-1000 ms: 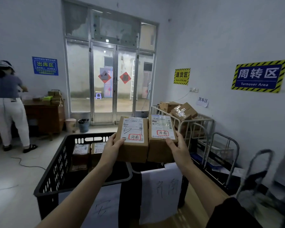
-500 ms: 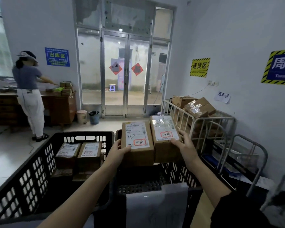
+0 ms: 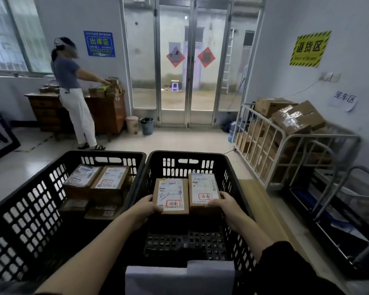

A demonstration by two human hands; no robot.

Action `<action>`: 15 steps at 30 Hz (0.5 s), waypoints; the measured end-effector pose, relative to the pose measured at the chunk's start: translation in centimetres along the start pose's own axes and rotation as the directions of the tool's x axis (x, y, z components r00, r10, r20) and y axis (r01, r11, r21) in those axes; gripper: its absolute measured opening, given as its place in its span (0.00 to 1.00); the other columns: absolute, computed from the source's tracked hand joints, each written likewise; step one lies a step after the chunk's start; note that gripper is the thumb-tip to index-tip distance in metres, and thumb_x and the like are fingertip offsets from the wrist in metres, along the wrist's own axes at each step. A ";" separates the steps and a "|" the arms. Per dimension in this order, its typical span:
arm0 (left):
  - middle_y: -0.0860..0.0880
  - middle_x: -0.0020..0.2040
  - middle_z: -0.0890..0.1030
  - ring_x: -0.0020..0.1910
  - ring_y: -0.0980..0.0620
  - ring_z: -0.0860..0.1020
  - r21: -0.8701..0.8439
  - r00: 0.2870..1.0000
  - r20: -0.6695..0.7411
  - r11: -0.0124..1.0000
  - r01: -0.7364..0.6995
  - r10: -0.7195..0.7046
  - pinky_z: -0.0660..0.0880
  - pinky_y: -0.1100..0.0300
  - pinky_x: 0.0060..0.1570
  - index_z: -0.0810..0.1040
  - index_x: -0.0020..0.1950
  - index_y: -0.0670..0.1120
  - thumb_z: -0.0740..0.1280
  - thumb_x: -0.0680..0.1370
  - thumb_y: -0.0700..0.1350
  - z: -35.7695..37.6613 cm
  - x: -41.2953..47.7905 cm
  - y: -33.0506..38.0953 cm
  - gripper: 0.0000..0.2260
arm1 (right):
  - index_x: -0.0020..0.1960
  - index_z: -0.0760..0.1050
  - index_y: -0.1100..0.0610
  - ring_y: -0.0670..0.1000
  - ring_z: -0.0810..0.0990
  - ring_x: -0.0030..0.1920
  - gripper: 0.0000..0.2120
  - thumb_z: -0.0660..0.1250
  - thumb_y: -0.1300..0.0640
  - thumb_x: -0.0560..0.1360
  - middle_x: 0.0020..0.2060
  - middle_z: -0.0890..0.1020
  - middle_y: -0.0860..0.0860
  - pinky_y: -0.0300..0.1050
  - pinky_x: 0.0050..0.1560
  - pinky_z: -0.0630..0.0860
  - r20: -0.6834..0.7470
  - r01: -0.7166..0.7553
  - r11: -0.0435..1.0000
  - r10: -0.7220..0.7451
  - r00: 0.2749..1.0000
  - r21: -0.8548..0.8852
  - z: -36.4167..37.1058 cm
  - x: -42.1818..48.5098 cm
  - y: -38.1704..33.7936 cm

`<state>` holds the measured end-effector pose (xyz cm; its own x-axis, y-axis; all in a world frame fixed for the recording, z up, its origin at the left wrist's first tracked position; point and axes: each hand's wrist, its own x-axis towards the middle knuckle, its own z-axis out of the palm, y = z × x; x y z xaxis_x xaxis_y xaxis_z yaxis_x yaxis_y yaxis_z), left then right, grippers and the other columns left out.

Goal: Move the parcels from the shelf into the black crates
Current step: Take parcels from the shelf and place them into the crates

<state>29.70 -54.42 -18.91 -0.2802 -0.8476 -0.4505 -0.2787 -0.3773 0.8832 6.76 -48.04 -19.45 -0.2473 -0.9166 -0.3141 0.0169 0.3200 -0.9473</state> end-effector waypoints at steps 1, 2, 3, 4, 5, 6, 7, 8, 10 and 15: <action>0.48 0.48 0.78 0.46 0.53 0.76 0.019 1.000 0.005 0.999 0.031 -0.031 0.72 0.61 0.38 0.68 0.66 0.41 0.60 0.76 0.30 0.1 0.8 -0.3 0.19 | 0.64 0.65 0.60 0.55 0.80 0.51 0.22 0.66 0.67 0.72 0.52 0.79 0.56 0.48 0.47 0.79 0.023 -0.046 0.999 0.046 0.999 0.002 0.0 0.5 0.6; 0.48 0.48 0.78 0.46 0.52 0.76 0.045 0.998 0.010 0.997 0.061 -0.062 0.72 0.61 0.39 0.68 0.66 0.41 0.60 0.76 0.30 0.1 1.4 -0.6 0.20 | 0.65 0.65 0.60 0.56 0.79 0.53 0.24 0.67 0.67 0.72 0.53 0.79 0.57 0.51 0.51 0.79 0.044 -0.089 0.996 0.089 0.995 0.001 -0.1 1.1 1.2; 0.47 0.49 0.78 0.47 0.51 0.76 0.070 0.996 0.015 0.993 0.091 -0.092 0.72 0.60 0.40 0.68 0.67 0.40 0.60 0.75 0.29 0.1 2.1 -1.0 0.20 | 0.66 0.64 0.59 0.57 0.79 0.55 0.25 0.67 0.67 0.71 0.54 0.79 0.57 0.54 0.56 0.78 0.056 -0.135 0.991 0.136 0.989 -0.015 -0.1 1.6 1.8; 0.46 0.50 0.77 0.48 0.50 0.75 0.092 0.992 0.017 0.988 0.124 -0.126 0.72 0.59 0.42 0.67 0.67 0.40 0.60 0.75 0.28 0.2 2.6 -1.3 0.20 | 0.66 0.64 0.59 0.58 0.78 0.56 0.26 0.68 0.67 0.71 0.54 0.79 0.57 0.56 0.59 0.76 0.060 -0.174 0.984 0.176 0.983 -0.032 -0.1 2.3 2.4; 0.45 0.52 0.77 0.50 0.49 0.75 0.111 0.987 0.020 0.982 0.156 -0.159 0.73 0.59 0.44 0.67 0.66 0.40 0.59 0.75 0.27 0.3 3.2 -1.6 0.21 | 0.65 0.63 0.59 0.58 0.78 0.56 0.26 0.68 0.68 0.70 0.53 0.79 0.57 0.56 0.61 0.75 0.061 -0.211 0.976 0.214 0.975 -0.061 -0.1 2.8 2.8; 0.44 0.52 0.76 0.52 0.48 0.74 0.134 0.982 0.019 0.974 0.185 -0.189 0.73 0.59 0.44 0.68 0.66 0.40 0.59 0.75 0.27 0.4 3.8 -2.1 0.21 | 0.65 0.63 0.60 0.57 0.78 0.57 0.27 0.68 0.68 0.70 0.53 0.79 0.56 0.56 0.62 0.74 0.060 -0.237 0.967 0.243 0.968 -0.093 0.0 3.4 3.2; 0.45 0.51 0.77 0.51 0.48 0.74 0.156 0.977 0.016 0.965 0.209 -0.214 0.73 0.60 0.42 0.68 0.64 0.41 0.59 0.75 0.26 0.4 4.4 -2.6 0.20 | 0.65 0.63 0.61 0.57 0.77 0.58 0.28 0.69 0.69 0.69 0.53 0.79 0.56 0.55 0.63 0.73 0.055 -0.264 0.955 0.274 0.960 -0.136 0.1 4.0 3.6; 0.46 0.49 0.77 0.50 0.49 0.74 0.180 0.971 0.015 0.955 0.234 -0.240 0.72 0.62 0.39 0.70 0.62 0.41 0.59 0.74 0.26 0.5 4.8 -3.0 0.19 | 0.65 0.64 0.62 0.57 0.76 0.59 0.28 0.70 0.68 0.68 0.55 0.79 0.56 0.55 0.64 0.71 0.051 -0.290 0.940 0.303 0.952 -0.181 0.2 4.7 4.2; 0.46 0.47 0.78 0.48 0.49 0.75 0.248 0.959 0.010 0.930 0.273 -0.284 0.73 0.61 0.42 0.72 0.53 0.43 0.61 0.74 0.27 0.6 5.7 -3.8 0.14 | 0.59 0.69 0.60 0.57 0.75 0.60 0.22 0.71 0.67 0.68 0.56 0.78 0.56 0.55 0.66 0.69 0.068 -0.334 0.899 0.366 0.928 -0.284 0.5 5.5 5.0; 0.41 0.55 0.79 0.51 0.44 0.78 0.411 0.922 0.045 0.848 0.335 -0.385 0.76 0.55 0.47 0.73 0.52 0.41 0.64 0.71 0.28 0.3 7.7 -6.0 0.13 | 0.61 0.74 0.62 0.55 0.78 0.55 0.23 0.72 0.64 0.67 0.53 0.81 0.55 0.45 0.51 0.72 0.112 -0.350 0.806 0.451 0.886 -0.477 0.9 7.2 7.0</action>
<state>28.92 -58.55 -27.76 -0.1919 -0.6191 -0.7615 -0.7076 -0.4504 0.5445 6.00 -52.64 -28.43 -0.1032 -0.6942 -0.7123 -0.3620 0.6933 -0.6232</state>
